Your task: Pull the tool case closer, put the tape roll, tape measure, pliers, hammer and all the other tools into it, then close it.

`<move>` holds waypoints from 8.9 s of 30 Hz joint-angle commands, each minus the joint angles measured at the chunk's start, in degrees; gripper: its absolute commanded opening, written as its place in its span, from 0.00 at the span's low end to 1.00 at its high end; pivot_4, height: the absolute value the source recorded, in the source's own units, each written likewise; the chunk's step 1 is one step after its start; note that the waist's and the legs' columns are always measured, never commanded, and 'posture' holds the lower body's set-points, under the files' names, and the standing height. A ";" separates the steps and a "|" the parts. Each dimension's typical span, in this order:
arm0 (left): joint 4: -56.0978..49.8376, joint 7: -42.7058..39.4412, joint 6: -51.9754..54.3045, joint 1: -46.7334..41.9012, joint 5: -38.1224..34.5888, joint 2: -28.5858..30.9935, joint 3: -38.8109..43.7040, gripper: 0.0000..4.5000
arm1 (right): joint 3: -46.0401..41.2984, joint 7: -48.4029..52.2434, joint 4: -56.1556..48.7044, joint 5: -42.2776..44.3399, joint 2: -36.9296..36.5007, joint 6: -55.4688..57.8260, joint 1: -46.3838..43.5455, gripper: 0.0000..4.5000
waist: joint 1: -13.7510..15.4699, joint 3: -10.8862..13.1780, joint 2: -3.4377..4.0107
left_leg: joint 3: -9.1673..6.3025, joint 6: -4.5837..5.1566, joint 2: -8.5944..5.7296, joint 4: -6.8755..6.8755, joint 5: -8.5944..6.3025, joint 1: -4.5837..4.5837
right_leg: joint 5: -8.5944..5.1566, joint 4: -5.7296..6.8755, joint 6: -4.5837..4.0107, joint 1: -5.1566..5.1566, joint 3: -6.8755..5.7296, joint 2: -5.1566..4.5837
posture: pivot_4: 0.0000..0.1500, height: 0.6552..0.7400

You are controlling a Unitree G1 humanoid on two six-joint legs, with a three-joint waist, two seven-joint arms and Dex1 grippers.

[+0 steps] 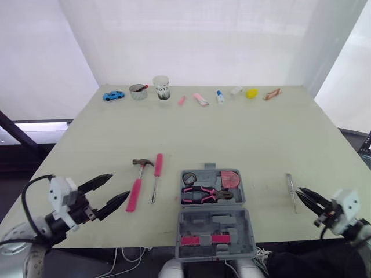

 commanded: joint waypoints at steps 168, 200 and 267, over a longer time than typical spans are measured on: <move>42.96 -12.80 -14.27 -46.21 32.55 -11.08 -40.80 0.03 | 36.94 12.06 22.15 -25.65 1.77 7.71 -40.88 0.00 | 0.19 0.13 0.24 | -0.74 0.00 -0.11 0.88 -0.02 0.00 | 0.20 0.19 0.12 0.74 -0.76 -0.07 | 1.00 1.00; 55.61 -11.81 -21.24 -51.54 35.27 -13.15 -39.10 0.03 | 36.59 9.57 26.69 -27.48 3.76 5.30 -43.24 0.00 | 0.18 0.13 0.24 | -0.76 0.00 -0.11 0.89 -0.02 0.02 | 0.21 0.20 0.14 0.76 -0.74 -0.06 | 1.00 1.00; 17.43 -9.31 -2.32 -30.77 8.45 -2.97 -18.66 0.00 | 15.04 0.90 12.40 -7.19 -0.40 6.05 -27.87 0.18 | 0.07 0.54 0.34 | -0.79 -0.02 -0.05 0.73 -0.03 -0.12 | 0.23 0.04 0.19 0.67 -0.73 -0.08 | 1.00 1.00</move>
